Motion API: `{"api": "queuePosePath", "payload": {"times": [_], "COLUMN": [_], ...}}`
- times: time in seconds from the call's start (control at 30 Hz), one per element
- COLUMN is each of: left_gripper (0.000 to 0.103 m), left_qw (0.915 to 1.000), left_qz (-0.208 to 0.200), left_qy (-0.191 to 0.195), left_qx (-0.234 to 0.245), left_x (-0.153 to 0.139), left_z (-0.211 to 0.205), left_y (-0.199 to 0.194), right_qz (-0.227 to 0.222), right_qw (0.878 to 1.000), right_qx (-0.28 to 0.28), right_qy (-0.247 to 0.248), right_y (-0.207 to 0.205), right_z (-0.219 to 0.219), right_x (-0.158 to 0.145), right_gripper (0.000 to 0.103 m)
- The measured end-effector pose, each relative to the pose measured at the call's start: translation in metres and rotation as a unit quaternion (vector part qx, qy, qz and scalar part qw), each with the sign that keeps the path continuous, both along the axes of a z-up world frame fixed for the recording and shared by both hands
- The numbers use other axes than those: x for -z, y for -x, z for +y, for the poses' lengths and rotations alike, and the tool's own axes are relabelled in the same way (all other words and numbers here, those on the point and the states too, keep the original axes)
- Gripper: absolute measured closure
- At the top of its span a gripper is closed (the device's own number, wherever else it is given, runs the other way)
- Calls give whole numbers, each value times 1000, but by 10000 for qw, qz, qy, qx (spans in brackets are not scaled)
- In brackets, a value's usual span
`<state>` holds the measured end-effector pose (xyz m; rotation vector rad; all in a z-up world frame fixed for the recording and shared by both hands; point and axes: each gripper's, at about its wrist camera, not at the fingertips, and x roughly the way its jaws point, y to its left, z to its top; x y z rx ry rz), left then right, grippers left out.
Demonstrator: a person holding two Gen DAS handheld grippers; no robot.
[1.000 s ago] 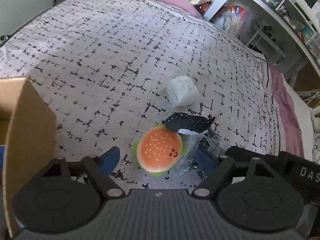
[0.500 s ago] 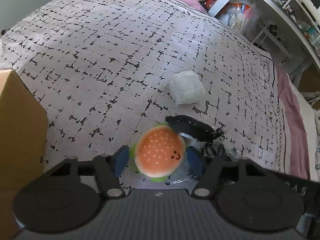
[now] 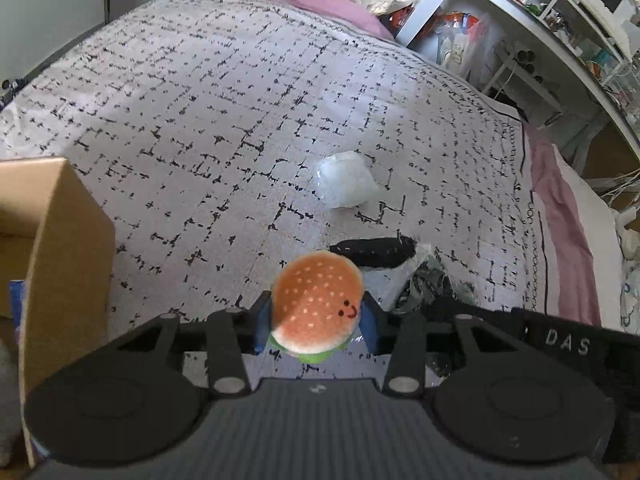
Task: Organize soft objects
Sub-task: 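Lower the left gripper onto the burger plush and close on it, then carry the burger plush with the left gripper while the right gripper carries the clear bag over the box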
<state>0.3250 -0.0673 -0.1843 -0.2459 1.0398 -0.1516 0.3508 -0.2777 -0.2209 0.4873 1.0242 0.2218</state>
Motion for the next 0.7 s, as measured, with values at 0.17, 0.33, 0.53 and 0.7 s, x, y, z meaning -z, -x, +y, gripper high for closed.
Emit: {"api": "queuePosePath", "payload": {"times": [0.17, 0.33, 0.53, 0.7], "left_gripper": [60, 60, 60, 60], "left_qw": [9999, 9998, 9993, 9986], "left_qz": [-113, -177, -363, -471], "left_qy": [-28, -13, -116, -201], "left_qx": [26, 42, -15, -106], "left_x": [-15, -27, -44, -57], "left_z": [0, 1, 11, 24], "left_y": [14, 30, 47, 58], "right_qz": [-213, -422, -635, -768], "right_qw": [9997, 9989, 9976, 9964], "right_qx": [39, 40, -100, -186], "right_qy": [104, 178, 260, 302], "right_y": [15, 29, 41, 48], "right_z": [1, 4, 13, 19], "right_x": [-16, -32, -46, -55], "right_gripper": [70, 70, 70, 70]}}
